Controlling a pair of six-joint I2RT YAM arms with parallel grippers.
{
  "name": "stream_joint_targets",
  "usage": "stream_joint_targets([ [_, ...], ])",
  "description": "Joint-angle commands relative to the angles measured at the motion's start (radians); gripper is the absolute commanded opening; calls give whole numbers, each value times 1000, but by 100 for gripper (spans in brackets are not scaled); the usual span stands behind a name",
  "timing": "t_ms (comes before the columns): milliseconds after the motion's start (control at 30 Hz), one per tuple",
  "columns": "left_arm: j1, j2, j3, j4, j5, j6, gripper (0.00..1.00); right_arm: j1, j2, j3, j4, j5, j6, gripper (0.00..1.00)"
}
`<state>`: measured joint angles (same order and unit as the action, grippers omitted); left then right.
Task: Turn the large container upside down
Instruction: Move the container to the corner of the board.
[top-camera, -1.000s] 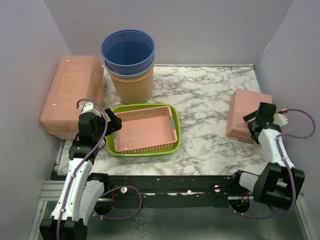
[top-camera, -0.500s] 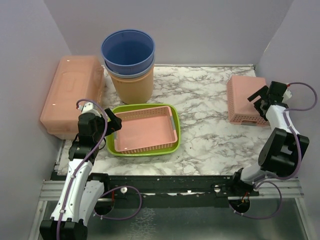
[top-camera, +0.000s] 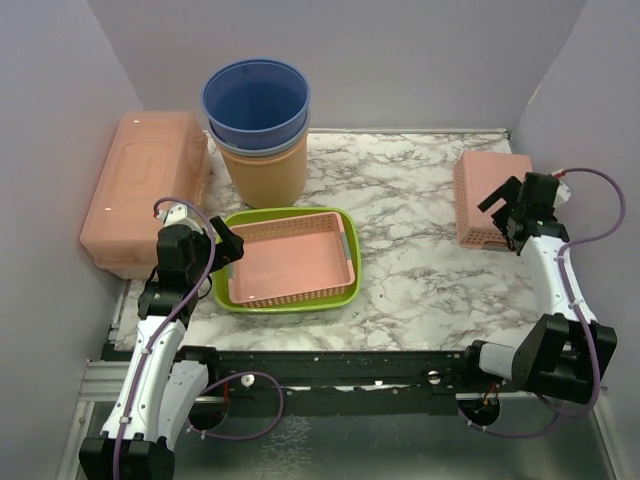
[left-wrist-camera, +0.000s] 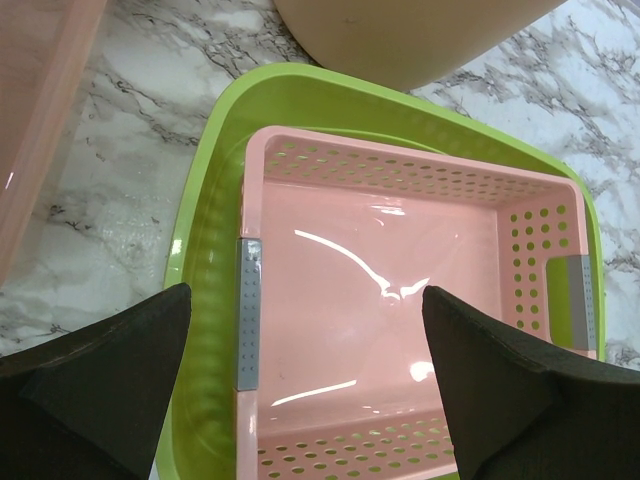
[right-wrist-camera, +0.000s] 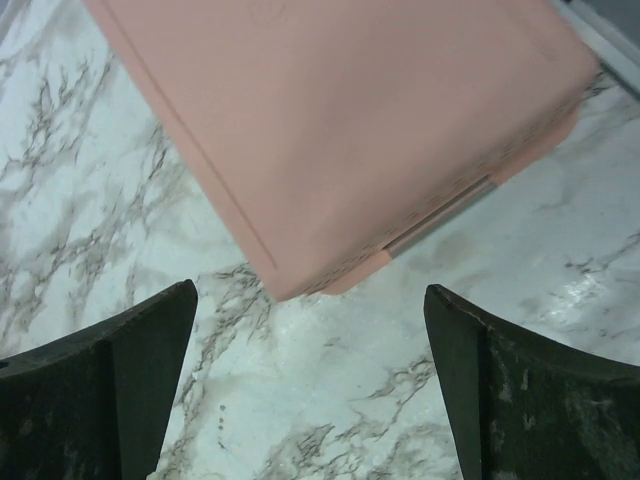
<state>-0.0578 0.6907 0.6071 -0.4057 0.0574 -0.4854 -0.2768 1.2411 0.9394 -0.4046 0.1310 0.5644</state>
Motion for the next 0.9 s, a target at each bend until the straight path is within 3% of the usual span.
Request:
stream_joint_targets([
  [0, 7, 10, -6, 13, 26, 11, 99, 52, 15, -43, -23, 110, 40, 99],
  [333, 8, 18, -9, 13, 3, 9, 99, 51, 301, 78, 82, 234, 64, 100],
  [600, 9, 18, -10, 12, -30, 6, 99, 52, 557, 315, 92, 267, -25, 100],
  [867, 9, 35, -9, 10, -30, 7, 99, 52, 639, 401, 124, 249, -54, 100],
])
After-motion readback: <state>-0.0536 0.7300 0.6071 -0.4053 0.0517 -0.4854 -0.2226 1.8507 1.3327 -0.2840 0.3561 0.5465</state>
